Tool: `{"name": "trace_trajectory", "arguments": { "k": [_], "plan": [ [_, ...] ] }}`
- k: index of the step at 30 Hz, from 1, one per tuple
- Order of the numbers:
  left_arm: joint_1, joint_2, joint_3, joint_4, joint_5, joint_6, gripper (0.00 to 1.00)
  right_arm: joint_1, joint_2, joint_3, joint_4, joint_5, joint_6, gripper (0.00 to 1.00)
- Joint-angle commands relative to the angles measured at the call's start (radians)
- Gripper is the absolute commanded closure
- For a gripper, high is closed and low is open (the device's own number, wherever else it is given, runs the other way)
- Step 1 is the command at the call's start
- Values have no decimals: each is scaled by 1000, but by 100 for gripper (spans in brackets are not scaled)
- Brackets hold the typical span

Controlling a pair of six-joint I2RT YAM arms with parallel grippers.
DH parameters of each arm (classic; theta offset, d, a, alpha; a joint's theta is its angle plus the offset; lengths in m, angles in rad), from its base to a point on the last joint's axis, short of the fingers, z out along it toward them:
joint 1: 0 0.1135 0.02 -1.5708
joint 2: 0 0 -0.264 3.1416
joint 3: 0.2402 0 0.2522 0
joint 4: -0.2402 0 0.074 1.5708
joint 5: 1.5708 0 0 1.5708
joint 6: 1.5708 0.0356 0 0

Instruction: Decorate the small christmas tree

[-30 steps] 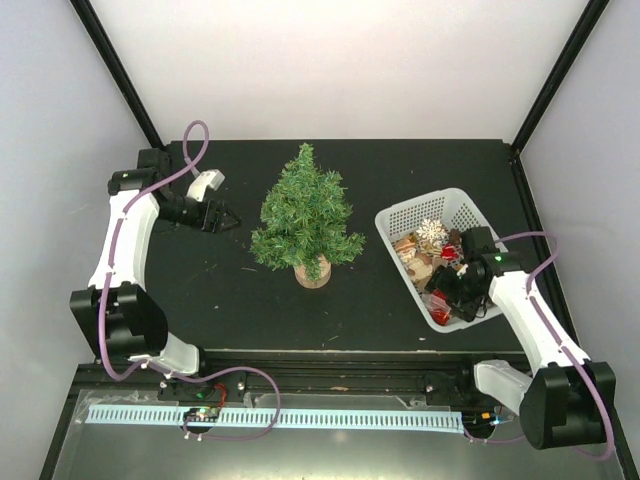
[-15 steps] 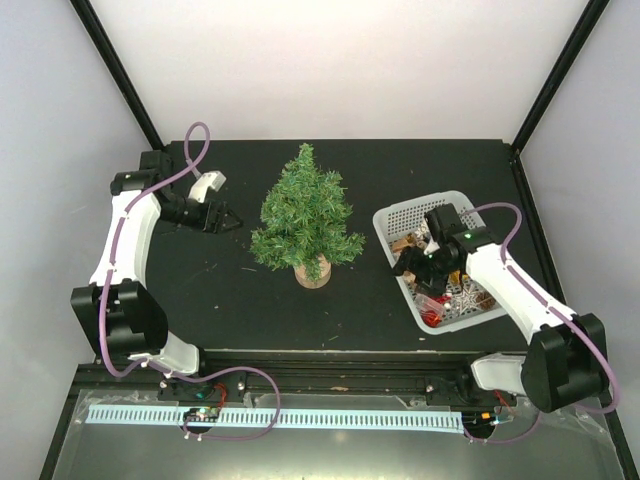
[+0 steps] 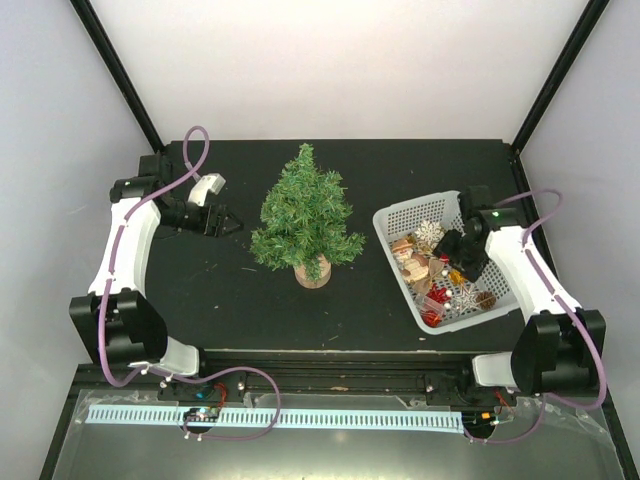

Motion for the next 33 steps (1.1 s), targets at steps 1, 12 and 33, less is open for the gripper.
{"name": "trace_trajectory", "arguments": {
  "k": [1, 12, 33],
  "plan": [
    [4, -19, -3, 30, 8, -12, 26, -95, 23, -45, -11, 39, -29, 33],
    [4, -22, -21, 35, 23, -12, 26, -220, 109, -82, 67, 8, -53, 37],
    [4, -50, -71, 61, 22, -17, 26, -223, 214, -120, 157, -33, -67, 54]
  ]
}}
